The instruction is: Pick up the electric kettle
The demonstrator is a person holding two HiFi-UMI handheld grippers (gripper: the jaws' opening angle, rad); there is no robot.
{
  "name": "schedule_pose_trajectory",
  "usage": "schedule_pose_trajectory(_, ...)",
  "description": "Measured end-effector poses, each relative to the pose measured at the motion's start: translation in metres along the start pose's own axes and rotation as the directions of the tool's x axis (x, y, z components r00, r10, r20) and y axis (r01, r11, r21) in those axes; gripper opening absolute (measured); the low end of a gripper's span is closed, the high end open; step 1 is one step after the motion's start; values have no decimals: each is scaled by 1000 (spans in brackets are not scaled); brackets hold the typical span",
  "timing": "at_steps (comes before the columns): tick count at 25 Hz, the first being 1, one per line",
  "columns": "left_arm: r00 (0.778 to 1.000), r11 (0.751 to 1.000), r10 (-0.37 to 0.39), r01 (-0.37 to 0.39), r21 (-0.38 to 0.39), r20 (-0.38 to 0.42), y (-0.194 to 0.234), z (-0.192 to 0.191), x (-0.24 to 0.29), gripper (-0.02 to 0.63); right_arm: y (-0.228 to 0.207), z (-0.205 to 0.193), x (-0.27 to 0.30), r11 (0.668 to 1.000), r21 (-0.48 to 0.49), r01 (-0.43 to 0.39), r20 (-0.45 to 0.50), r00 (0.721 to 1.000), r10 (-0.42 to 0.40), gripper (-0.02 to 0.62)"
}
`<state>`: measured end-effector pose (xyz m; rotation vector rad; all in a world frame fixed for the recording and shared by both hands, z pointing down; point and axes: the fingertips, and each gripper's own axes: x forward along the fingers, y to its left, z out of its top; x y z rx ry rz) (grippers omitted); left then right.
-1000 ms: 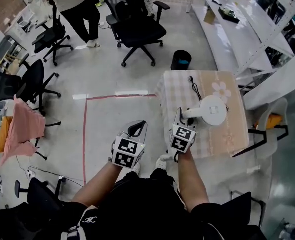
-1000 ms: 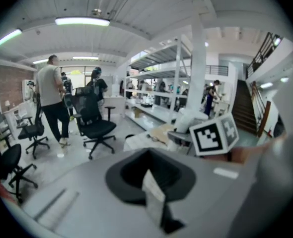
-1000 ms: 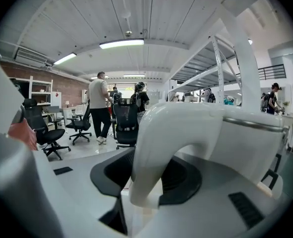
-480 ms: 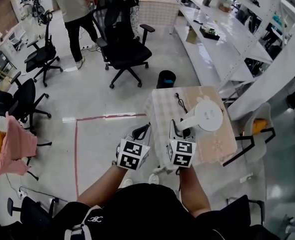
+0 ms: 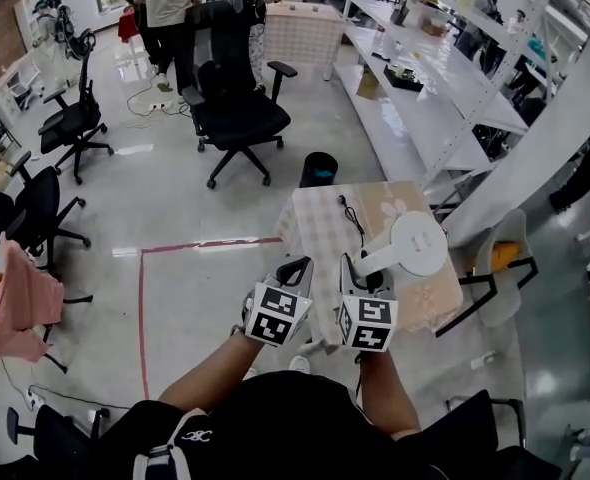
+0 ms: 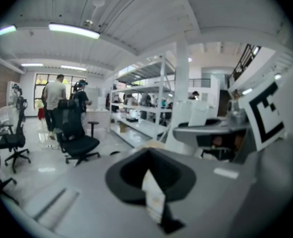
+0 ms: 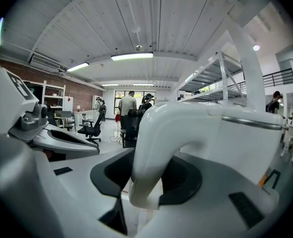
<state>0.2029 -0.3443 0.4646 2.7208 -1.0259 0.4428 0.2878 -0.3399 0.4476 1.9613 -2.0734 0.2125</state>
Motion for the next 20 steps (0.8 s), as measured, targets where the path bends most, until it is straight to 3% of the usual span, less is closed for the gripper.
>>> schedule_pose_trajectory(20, 1000, 1000, -9, 9, 7, -17, -3, -6, -4, 1, 15, -2, -11, 999, 27, -41, 11, 999, 41, 137)
